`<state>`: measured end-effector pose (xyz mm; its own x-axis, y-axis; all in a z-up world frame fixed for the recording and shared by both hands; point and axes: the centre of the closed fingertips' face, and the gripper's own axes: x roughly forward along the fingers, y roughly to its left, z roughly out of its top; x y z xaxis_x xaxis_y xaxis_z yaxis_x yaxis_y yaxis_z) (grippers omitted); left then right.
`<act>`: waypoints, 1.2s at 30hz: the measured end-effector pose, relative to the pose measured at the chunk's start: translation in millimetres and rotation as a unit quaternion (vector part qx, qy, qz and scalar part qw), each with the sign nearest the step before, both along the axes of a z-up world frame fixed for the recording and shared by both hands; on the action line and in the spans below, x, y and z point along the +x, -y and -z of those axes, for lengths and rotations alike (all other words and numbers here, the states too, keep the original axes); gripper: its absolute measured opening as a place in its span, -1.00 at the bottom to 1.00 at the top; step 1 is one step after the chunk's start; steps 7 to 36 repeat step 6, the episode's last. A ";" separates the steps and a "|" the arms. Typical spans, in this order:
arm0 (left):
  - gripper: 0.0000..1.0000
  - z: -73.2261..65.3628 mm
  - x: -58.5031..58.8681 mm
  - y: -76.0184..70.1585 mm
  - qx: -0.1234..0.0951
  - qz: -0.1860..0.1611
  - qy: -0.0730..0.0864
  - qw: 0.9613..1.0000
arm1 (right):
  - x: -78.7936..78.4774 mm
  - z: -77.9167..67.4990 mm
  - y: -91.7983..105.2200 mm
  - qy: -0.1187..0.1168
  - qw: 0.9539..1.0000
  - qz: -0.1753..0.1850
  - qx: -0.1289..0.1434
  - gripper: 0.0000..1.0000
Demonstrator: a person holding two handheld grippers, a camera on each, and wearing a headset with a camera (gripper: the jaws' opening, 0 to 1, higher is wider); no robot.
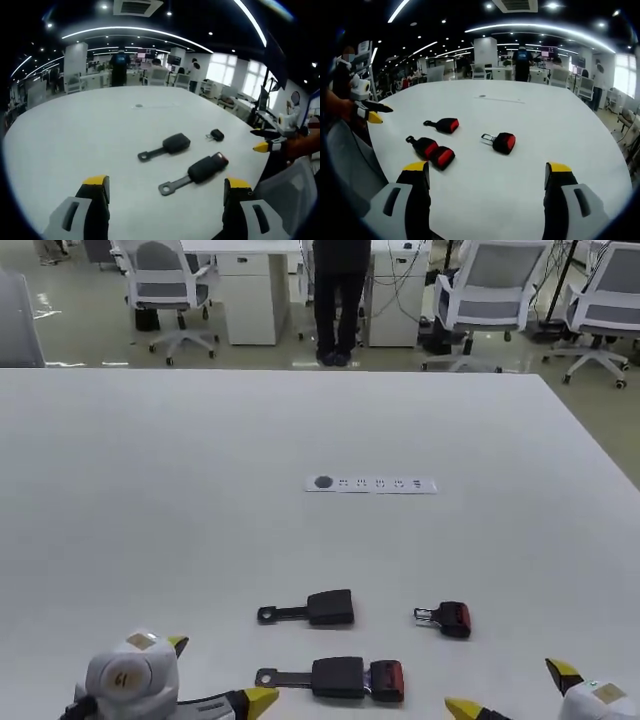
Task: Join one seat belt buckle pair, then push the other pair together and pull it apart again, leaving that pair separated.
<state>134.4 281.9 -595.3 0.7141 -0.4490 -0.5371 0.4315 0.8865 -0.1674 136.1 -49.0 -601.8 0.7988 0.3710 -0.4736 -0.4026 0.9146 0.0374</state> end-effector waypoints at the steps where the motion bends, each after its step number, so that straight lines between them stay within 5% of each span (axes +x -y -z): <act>1: 0.94 0.5 0.0 0.3 -0.001 0.001 0.000 1.000 | -0.1 0.6 -0.3 0.001 1.000 -0.001 -0.001 0.93; 36: 0.94 1.3 -0.6 4.4 0.000 0.005 -0.002 1.000 | 0.1 4.6 0.1 0.000 1.000 0.001 0.001 0.93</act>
